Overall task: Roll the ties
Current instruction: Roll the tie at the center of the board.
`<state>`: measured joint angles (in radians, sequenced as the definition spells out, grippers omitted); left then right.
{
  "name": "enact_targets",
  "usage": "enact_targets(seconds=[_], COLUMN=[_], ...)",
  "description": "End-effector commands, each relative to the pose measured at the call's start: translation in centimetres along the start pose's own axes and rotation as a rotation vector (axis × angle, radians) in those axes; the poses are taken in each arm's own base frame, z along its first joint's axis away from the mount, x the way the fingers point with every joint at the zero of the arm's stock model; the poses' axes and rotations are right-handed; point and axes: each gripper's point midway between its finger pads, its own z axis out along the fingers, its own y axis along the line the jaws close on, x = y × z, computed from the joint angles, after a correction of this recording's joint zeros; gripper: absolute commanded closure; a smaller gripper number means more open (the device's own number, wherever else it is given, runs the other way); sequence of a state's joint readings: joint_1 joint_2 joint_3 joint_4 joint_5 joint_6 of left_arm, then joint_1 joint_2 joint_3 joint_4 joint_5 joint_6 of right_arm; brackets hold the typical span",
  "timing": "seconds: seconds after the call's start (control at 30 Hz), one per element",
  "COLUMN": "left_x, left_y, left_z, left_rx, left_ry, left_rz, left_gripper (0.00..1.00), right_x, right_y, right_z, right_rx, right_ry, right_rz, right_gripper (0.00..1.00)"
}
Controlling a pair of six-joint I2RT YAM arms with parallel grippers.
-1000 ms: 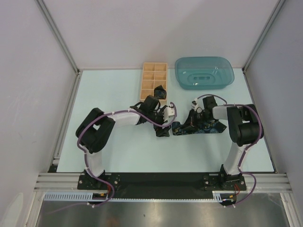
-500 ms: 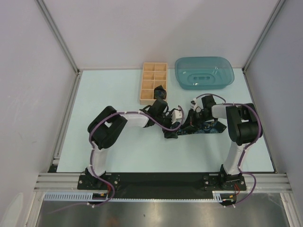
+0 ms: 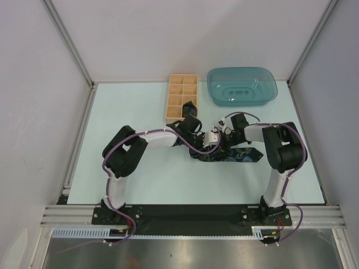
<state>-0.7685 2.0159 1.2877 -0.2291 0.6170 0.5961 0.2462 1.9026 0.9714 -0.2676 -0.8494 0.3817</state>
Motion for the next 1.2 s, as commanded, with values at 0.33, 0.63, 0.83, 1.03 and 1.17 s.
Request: enact_targets(seconds=[0.33, 0.63, 0.83, 1.03, 1.17], left_x=[4.5, 4.4, 4.4, 4.1, 2.6], left_y=[-1.6, -1.2, -1.6, -1.5, -1.2], left_z=[-0.9, -0.8, -0.8, -1.2, -2.2], left_rx=[0.017, -0.001, -0.003, -0.014, -0.036], left_ry=[0.239, 0.235, 0.226, 0.213, 0.133], left_rz=[-0.074, -0.085, -0.096, -0.098, -0.110], left_gripper=[0.75, 0.72, 0.68, 0.58, 0.31], right_x=[0.0, 0.0, -0.2, 0.1, 0.7], right_y=[4.3, 3.3, 2.3, 0.9, -1.0], right_z=[-4.9, -1.8, -0.8, -0.9, -1.3], right_rx=[-0.150, -0.115, -0.090, -0.050, 0.014], right_ry=[-0.064, -0.046, -0.045, -0.035, -0.020], right_rz=[-0.022, -0.026, -0.032, -0.032, -0.022], right_gripper=[0.55, 0.54, 0.79, 1.00, 1.00])
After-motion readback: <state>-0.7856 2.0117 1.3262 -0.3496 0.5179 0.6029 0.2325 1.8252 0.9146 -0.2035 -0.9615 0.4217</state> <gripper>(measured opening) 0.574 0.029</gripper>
